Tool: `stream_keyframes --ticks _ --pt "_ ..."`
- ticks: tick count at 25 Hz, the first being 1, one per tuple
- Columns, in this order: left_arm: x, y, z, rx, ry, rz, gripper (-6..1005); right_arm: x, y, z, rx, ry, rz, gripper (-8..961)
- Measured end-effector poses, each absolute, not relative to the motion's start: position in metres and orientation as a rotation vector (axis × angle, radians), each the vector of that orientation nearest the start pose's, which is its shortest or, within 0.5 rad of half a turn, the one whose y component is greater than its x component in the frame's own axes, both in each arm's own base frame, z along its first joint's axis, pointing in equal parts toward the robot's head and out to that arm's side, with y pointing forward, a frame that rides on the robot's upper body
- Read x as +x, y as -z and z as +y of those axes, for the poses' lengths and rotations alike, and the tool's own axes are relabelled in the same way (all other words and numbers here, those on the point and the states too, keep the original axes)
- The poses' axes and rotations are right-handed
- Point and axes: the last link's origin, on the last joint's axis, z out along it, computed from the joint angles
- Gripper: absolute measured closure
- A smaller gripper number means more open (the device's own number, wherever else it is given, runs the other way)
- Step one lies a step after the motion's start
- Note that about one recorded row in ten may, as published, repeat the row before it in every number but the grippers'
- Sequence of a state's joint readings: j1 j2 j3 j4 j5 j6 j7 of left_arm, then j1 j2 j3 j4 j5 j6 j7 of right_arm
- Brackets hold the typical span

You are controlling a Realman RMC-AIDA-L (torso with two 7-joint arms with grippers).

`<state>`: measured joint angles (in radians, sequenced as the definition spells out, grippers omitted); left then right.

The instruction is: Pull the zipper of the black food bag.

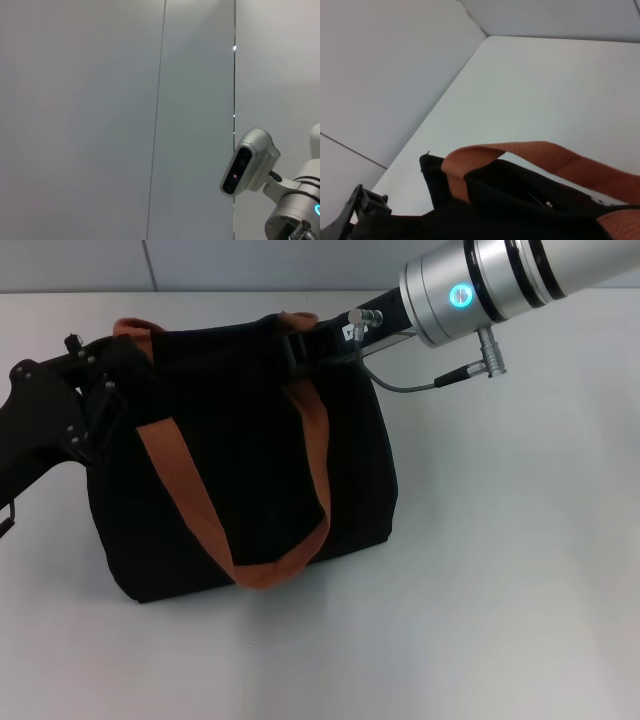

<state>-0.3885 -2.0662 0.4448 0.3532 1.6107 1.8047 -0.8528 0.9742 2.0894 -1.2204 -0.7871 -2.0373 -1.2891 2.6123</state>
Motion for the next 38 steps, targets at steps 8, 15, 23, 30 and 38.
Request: stream_keyframes --ticks 8,15,23,30,38 --pt "-0.283 -0.03 0.277 -2.17 1.268 -0.282 948 0.078 0.046 0.403 -2.751 -0.365 1.375 878" --pt "-0.281 -0.029 0.277 -2.18 1.27 -0.279 943 0.081 0.03 0.397 -2.737 -0.45 1.382 936" --pt "-0.281 -0.029 0.277 -2.184 1.272 -0.277 937 0.084 0.027 0.395 -2.735 -0.464 1.398 955" --pt "-0.28 -0.029 0.276 -2.185 1.278 -0.274 932 0.085 0.027 0.4 -2.694 -0.412 1.377 956" --pt "-0.279 -0.03 0.278 -2.183 1.285 -0.269 926 0.093 -0.007 0.399 -2.523 -0.331 1.293 955"
